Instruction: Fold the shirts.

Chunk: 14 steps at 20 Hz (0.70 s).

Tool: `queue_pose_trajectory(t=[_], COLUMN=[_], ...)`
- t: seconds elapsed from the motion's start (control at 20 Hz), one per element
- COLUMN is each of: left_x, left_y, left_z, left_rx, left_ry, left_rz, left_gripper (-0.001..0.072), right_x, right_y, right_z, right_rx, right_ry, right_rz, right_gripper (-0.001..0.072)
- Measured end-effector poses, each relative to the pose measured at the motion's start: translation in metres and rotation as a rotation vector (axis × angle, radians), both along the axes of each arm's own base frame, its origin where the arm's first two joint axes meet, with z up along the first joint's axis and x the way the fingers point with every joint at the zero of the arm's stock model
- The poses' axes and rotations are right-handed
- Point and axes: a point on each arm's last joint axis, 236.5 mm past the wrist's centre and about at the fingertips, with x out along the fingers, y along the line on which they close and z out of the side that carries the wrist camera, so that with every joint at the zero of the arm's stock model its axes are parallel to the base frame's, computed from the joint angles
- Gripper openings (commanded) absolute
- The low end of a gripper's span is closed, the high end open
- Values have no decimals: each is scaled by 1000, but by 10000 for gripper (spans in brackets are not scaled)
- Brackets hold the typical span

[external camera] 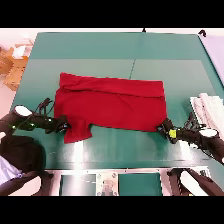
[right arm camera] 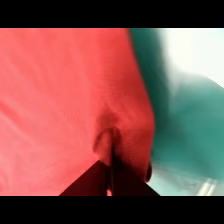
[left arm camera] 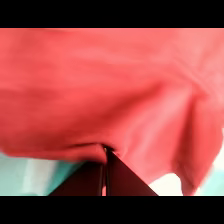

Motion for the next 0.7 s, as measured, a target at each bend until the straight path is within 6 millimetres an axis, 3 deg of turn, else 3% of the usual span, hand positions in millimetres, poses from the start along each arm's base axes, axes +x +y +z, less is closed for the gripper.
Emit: queue_pose_trajectory(t=[0.25, 0.45, 0.5, 0.55, 0.6, 0.7], left_x=[-12, -25, -29, -31, -34, -38], left_y=[-7, -12, -13, -14, -15, -17], left_z=[8, 12, 13, 14, 15, 16], left_rx=[-29, -56, -64, -69, -74, -83], left_ry=[34, 79, 91, 100, 109, 123], left_rz=[-62, -102, -111, -117, -123, -132], left_gripper=[21, 20, 20, 21, 20, 21], right_x=[15, 16, 15, 15, 14, 11], right_y=[-30, -46, -47, -49, -51, -52], right_z=[19, 33, 34, 35, 36, 38], right_rx=[-111, -174, -178, -187, -193, -196], right_ry=[-35, -27, -22, -20, -17, -4], right_rz=[77, 150, 160, 167, 174, 192], right_gripper=[18, 23, 148, 383, 481, 481])
